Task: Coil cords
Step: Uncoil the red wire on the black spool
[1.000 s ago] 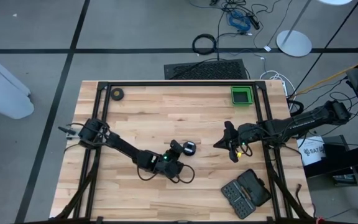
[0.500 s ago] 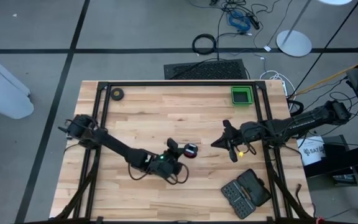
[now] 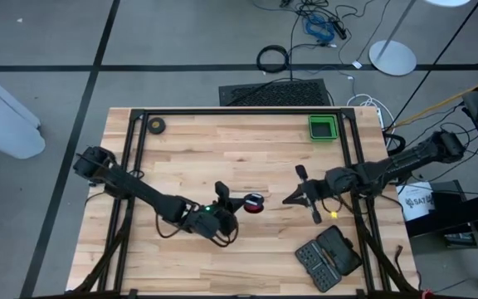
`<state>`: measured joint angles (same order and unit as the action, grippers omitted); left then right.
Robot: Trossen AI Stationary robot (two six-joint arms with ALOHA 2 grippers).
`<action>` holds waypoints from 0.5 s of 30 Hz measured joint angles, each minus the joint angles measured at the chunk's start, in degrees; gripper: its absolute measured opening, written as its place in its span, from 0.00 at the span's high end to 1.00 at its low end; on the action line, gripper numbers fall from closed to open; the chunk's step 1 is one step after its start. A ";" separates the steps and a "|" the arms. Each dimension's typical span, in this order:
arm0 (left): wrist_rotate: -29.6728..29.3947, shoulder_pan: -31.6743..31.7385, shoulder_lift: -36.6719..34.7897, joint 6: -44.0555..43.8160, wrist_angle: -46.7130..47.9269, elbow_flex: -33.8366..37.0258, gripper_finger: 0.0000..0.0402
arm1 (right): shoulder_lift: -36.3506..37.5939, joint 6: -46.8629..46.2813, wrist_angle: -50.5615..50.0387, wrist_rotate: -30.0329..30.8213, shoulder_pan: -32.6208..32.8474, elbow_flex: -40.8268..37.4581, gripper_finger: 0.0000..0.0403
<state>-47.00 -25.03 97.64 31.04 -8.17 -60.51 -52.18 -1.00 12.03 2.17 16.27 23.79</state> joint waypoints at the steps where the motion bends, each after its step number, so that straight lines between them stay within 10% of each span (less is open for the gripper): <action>1: 0.07 -0.13 -0.79 -0.74 0.55 0.02 1.00 | 0.00 1.44 1.19 1.01 1.03 0.01 1.00; 15: 0.30 -2.80 -8.28 -6.36 -0.03 0.01 1.00 | -14.06 16.00 -6.14 19.11 11.09 18.66 0.86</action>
<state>-46.71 -27.82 89.35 24.69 -8.20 -60.50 -66.24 14.99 5.89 21.28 27.36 42.45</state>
